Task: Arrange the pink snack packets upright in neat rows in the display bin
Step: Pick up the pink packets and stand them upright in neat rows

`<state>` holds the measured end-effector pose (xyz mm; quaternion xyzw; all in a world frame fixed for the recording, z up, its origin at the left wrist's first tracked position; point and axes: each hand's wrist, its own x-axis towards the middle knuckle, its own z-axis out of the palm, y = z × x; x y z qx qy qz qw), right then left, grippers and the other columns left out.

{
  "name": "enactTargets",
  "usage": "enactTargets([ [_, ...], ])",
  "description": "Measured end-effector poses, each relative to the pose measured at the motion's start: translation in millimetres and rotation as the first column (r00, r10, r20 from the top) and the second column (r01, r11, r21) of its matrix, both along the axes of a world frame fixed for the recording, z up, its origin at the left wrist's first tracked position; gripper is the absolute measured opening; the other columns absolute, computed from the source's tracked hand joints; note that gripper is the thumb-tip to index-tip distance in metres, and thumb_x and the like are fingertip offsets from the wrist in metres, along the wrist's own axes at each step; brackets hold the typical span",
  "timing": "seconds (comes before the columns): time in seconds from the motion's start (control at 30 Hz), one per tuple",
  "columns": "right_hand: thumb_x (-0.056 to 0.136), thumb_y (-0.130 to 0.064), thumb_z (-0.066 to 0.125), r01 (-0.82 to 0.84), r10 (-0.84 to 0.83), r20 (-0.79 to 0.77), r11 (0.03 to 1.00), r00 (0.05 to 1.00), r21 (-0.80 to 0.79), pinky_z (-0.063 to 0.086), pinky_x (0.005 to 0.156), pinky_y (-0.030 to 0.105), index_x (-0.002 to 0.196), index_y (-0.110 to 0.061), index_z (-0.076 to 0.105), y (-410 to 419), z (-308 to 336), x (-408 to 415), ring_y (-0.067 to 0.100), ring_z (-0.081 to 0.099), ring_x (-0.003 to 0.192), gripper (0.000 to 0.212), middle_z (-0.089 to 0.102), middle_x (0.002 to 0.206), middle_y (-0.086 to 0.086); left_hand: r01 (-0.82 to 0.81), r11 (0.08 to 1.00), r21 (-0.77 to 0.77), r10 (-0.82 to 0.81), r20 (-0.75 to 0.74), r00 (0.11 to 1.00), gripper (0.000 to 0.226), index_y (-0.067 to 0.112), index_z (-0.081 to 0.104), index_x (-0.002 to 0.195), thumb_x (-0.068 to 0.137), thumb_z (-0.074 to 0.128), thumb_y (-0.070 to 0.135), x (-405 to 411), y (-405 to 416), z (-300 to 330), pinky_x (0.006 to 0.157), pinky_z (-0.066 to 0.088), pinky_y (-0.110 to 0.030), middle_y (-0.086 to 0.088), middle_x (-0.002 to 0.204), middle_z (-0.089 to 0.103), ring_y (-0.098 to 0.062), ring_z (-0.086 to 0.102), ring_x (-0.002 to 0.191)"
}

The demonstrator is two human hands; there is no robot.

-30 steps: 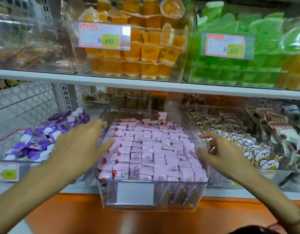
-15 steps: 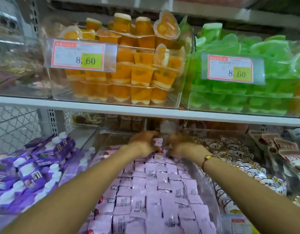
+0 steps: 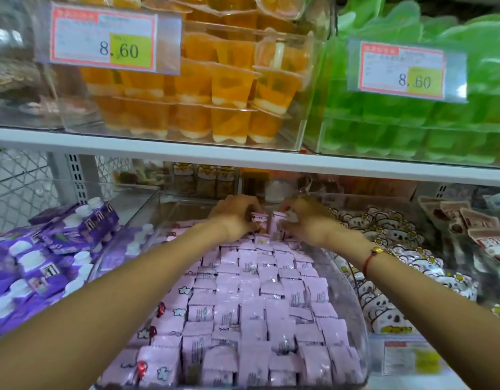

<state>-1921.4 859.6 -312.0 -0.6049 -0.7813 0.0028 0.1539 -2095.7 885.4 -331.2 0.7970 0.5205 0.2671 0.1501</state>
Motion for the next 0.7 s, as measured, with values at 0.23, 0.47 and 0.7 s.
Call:
enactTargets([
  [0.23,0.09,-0.034,0.061,0.013,-0.012,-0.005,1.0,1.0,0.019,0.044,0.089,0.036,0.093,-0.027,0.046,-5,-1,-1,0.022,0.058,0.089,0.016,0.063,0.102,0.001,0.109,0.981,-0.16,-0.151,-0.285,0.946,0.028,0.029,0.063,0.121,0.098,0.047,0.03,-5,0,-2,0.095,0.042,-0.028,0.007,0.131,0.058,-0.016,0.056,0.112],
  [0.47,0.093,-0.02,0.056,0.011,0.013,-0.332,0.997,0.943,0.071,0.051,0.075,0.033,0.113,-0.015,0.053,0,8,-9,0.021,0.059,0.09,0.021,0.06,0.107,0.001,0.077,0.964,-0.253,-0.147,-0.273,0.951,0.041,0.028,0.054,0.132,0.099,0.038,0.011,-11,-1,5,0.076,0.045,-0.023,0.003,0.116,0.06,-0.014,0.059,0.091],
  [0.7,0.095,-0.02,0.054,0.258,-0.03,-0.846,0.958,0.533,0.128,0.054,0.083,0.033,0.108,0.0,0.054,-25,19,-13,0.029,0.064,0.092,0.024,0.064,0.106,0.017,0.093,0.99,-0.109,-0.073,0.183,0.98,0.048,0.02,0.042,0.138,0.092,0.057,0.017,-22,-33,21,0.096,0.048,-0.038,0.0,0.138,0.049,-0.02,0.055,0.114],
])
